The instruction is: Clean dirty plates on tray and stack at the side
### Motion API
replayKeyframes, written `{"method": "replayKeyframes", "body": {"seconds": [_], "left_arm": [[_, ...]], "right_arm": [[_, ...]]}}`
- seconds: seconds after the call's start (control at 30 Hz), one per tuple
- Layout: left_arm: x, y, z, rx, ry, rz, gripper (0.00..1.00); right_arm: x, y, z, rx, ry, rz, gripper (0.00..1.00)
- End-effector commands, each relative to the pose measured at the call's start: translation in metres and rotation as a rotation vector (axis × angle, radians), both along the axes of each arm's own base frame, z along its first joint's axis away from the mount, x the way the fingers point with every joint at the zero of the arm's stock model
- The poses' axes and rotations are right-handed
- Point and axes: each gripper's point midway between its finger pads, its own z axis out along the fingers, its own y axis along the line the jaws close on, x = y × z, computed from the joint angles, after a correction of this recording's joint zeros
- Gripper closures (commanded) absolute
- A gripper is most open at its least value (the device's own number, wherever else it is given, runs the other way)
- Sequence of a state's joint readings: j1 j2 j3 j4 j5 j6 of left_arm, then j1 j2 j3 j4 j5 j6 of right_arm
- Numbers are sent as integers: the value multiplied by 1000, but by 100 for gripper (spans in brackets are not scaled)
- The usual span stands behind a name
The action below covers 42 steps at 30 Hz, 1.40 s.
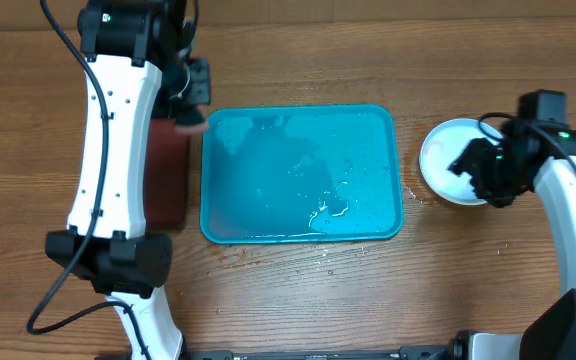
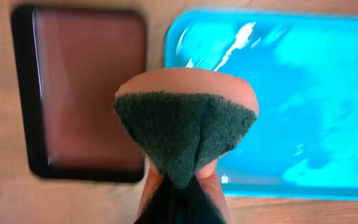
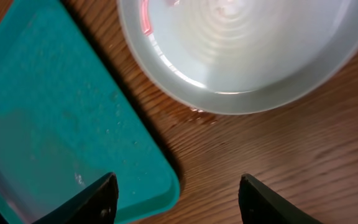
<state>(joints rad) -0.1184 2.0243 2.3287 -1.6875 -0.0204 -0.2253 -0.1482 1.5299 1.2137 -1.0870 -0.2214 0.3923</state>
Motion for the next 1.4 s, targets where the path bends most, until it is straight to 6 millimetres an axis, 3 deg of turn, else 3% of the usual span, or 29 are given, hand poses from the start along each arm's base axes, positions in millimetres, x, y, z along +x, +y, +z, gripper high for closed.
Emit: {"method": "replayKeyframes", "body": {"seconds": [0.0,0.07,0.3,0.5,0.63,0.77,1.0,1.1,1.27,1.37], "left_arm": [[-12,24,-26,2,103,36,96],[-14,42,-47,-3,148,84,96],[0,63,-103,-58,144,137,96],[7,71,-167,-47,118,164,96],[3,89,-192,53,105,251,96],[0,102,-198,128,99,288,96],[1,104,-197,134,96,296,96],[-2,104,-194,135,108,296,85],[1,107,-174,133,112,318,79],[6,111,-147,132,101,327,78]], "right_arm": [[10,22,13,-4,-63,90,36],[13,36,14,-8,-81,137,35],[18,66,17,-8,-119,224,25],[18,68,15,-42,-119,240,24],[17,67,15,-47,-115,239,24],[16,66,15,-52,-112,238,23],[16,66,14,-53,-111,238,23],[15,66,14,-53,-107,238,23],[15,66,14,-54,-106,241,23],[14,66,14,-55,-104,245,24]]}}
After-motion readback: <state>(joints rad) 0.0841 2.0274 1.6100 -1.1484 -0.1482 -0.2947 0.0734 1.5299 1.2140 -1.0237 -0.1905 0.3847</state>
